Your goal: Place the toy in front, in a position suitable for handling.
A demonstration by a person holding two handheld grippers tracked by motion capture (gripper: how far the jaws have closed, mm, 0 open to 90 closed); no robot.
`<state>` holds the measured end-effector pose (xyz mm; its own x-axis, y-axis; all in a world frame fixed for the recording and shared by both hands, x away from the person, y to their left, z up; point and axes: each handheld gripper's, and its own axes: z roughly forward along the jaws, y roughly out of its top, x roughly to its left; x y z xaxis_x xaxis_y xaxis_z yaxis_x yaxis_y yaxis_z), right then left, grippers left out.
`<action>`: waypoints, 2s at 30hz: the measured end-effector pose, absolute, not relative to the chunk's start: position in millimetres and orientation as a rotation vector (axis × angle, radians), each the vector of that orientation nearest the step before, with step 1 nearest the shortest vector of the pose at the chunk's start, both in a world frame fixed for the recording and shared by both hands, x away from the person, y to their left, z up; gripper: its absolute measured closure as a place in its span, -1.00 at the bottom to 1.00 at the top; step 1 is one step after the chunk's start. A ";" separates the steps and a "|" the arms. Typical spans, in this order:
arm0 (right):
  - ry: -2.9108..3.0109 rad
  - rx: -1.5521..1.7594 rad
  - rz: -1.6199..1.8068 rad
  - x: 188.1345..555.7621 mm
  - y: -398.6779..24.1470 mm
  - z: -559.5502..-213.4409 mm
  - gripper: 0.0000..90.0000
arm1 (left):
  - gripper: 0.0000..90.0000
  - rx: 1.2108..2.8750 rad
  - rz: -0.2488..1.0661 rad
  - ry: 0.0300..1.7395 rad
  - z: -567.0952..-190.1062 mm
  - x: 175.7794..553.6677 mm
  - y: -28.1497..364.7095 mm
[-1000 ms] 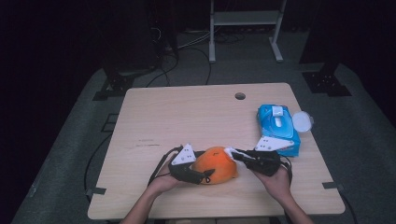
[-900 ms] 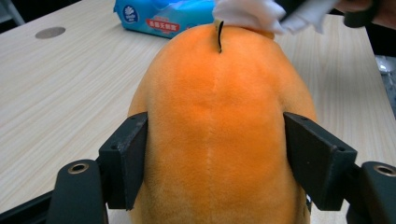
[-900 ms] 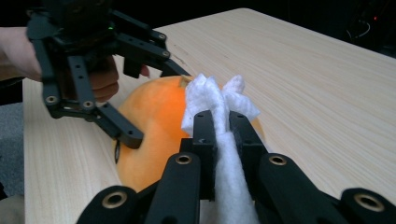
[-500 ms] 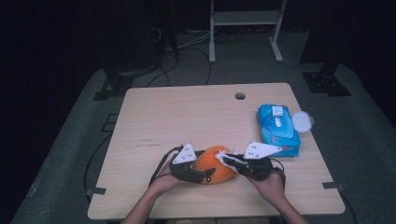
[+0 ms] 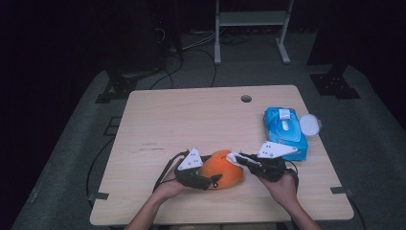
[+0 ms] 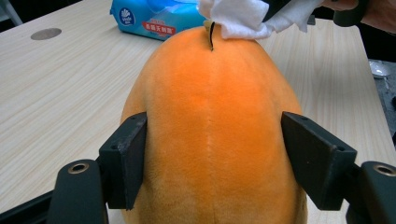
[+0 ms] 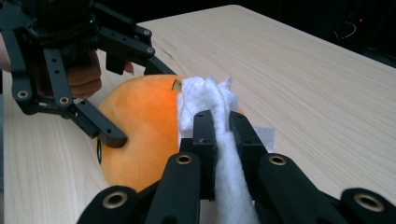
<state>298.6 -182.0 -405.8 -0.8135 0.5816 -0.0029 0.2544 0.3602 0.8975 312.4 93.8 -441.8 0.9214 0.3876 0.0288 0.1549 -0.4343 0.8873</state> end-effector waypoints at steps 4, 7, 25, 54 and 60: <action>2.339 0.719 1.473 295.8 -170.3 -409.6 0.82 | -0.43 2.034 0.294 0.379 -440.6 311.6 87.6; 2.397 0.628 1.492 286.9 -152.7 -412.2 0.82 | -0.45 2.024 0.298 0.376 -441.7 310.6 87.8; 2.322 0.740 1.470 300.3 -182.5 -406.4 0.82 | -0.46 2.035 0.310 0.346 -438.9 306.9 80.8; 2.371 0.724 1.538 306.4 -180.3 -410.8 0.82 | -0.75 2.026 0.304 0.350 -432.9 305.2 80.3; 2.370 0.748 1.550 309.6 -188.1 -412.1 0.81 | -0.69 2.032 0.229 0.432 -439.2 311.5 84.5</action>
